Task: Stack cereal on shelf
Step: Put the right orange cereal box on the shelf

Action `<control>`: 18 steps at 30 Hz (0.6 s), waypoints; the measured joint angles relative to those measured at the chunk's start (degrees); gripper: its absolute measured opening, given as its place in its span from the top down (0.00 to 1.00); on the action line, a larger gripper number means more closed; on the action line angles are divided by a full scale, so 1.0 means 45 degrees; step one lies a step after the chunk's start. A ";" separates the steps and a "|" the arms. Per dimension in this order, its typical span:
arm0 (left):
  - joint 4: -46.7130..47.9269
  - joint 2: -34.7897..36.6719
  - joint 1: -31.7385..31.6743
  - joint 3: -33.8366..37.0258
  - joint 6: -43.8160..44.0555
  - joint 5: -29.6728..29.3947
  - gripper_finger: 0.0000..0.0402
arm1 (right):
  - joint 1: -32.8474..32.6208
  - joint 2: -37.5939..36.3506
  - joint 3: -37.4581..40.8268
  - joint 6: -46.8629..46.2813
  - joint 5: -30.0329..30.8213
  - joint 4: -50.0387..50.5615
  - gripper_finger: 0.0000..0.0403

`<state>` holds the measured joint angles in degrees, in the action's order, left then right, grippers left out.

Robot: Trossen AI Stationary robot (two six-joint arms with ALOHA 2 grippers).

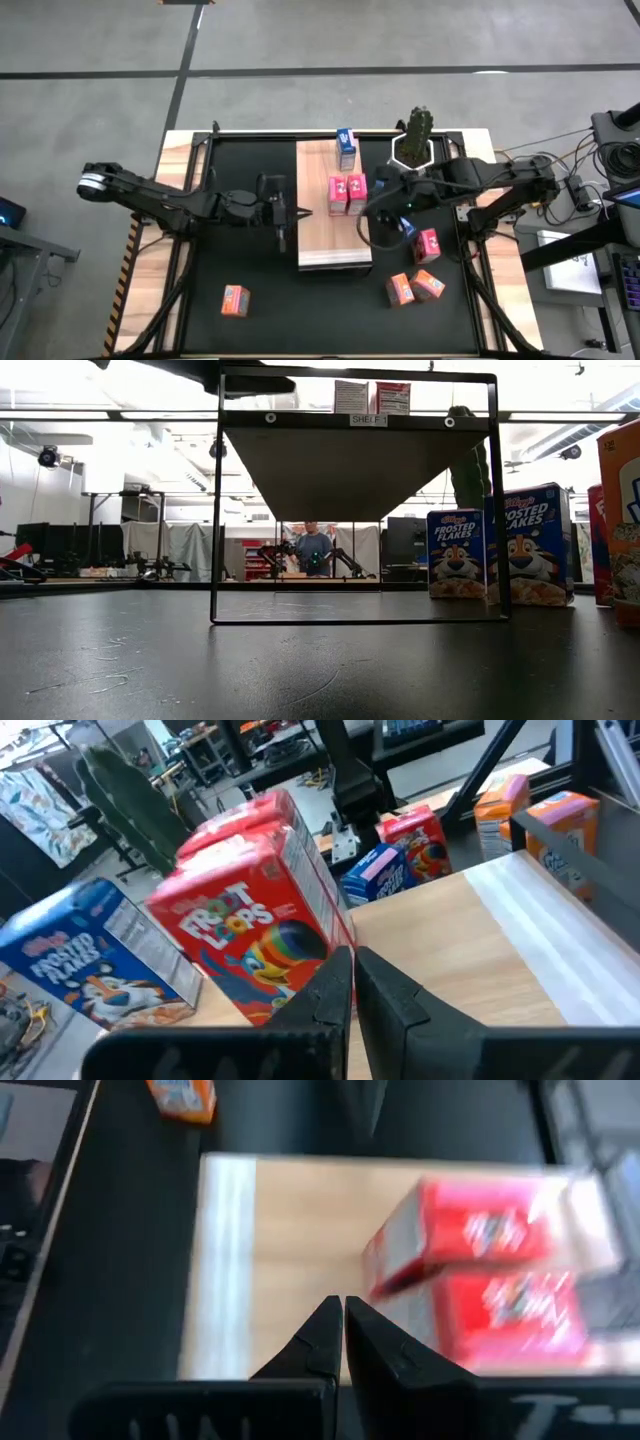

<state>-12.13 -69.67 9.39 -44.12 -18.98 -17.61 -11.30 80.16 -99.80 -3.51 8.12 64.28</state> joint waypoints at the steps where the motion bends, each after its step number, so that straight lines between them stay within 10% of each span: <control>1: 0.0246 0.0218 -0.0005 0.0000 0.0000 0.0000 1.00 | -0.0148 0.0005 0.0014 -0.0571 0.0018 0.0318 0.98; 18: 0.2270 0.1772 -0.0010 0.0000 -0.0064 -0.0018 1.00 | -0.1265 -0.0874 0.3764 -0.8987 0.0558 0.2146 0.98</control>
<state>-1.92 -61.69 9.34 -44.12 -19.27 -17.69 -16.99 76.23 -82.86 -43.95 10.63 73.93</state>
